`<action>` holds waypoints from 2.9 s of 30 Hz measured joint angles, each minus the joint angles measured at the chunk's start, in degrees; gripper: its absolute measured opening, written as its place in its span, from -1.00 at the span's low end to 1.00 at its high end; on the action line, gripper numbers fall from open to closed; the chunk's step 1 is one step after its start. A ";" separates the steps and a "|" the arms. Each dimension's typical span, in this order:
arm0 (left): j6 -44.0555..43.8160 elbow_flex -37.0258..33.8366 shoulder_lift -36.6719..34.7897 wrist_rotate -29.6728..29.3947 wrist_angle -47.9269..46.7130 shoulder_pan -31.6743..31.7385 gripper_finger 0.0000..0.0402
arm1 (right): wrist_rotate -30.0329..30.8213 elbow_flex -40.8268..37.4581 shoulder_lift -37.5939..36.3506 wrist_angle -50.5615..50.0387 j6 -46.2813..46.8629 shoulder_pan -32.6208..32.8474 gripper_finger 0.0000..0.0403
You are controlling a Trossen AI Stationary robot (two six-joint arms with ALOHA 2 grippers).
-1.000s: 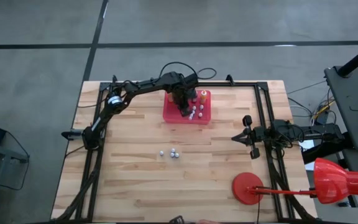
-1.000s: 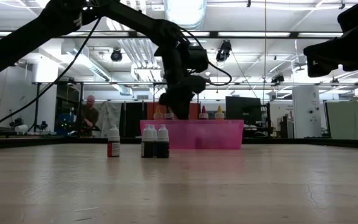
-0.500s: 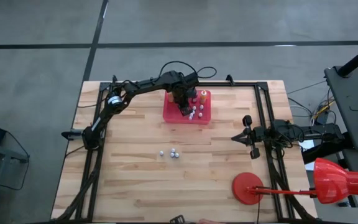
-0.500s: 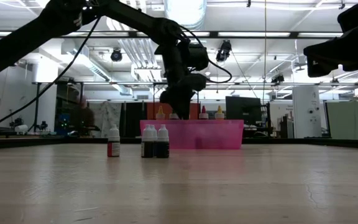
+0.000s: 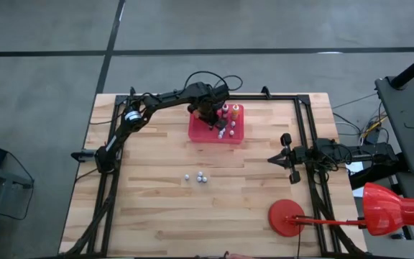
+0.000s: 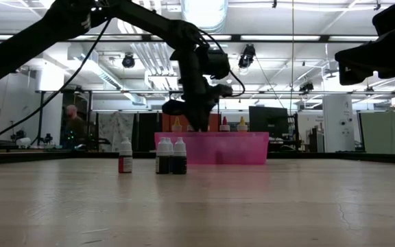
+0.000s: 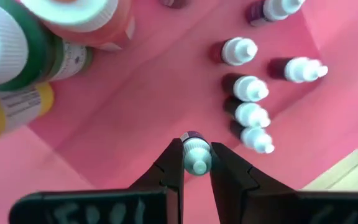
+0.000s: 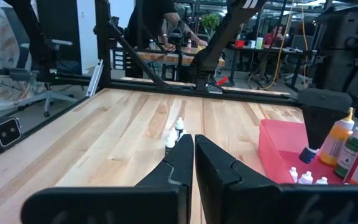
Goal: Pick & Place food coloring
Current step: Put the small blue food coloring bottle into the pink bin
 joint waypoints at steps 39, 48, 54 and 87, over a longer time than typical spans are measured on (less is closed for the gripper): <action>-23.43 -2.08 2.28 -4.92 6.39 -0.79 -0.74 | 0.01 -0.01 0.00 0.00 -0.01 0.02 -0.96; -22.86 -2.08 3.02 -6.34 8.74 -1.08 -0.74 | 0.00 0.00 -0.01 0.02 -0.01 -0.02 -0.96; -21.98 -2.08 3.02 -8.46 9.22 -1.09 -0.74 | 0.01 -0.01 0.00 0.00 -0.01 -0.02 -0.96; -19.41 -2.10 3.04 -8.55 11.25 -1.11 -0.73 | -0.01 -0.01 -0.01 0.02 -0.01 0.04 -0.96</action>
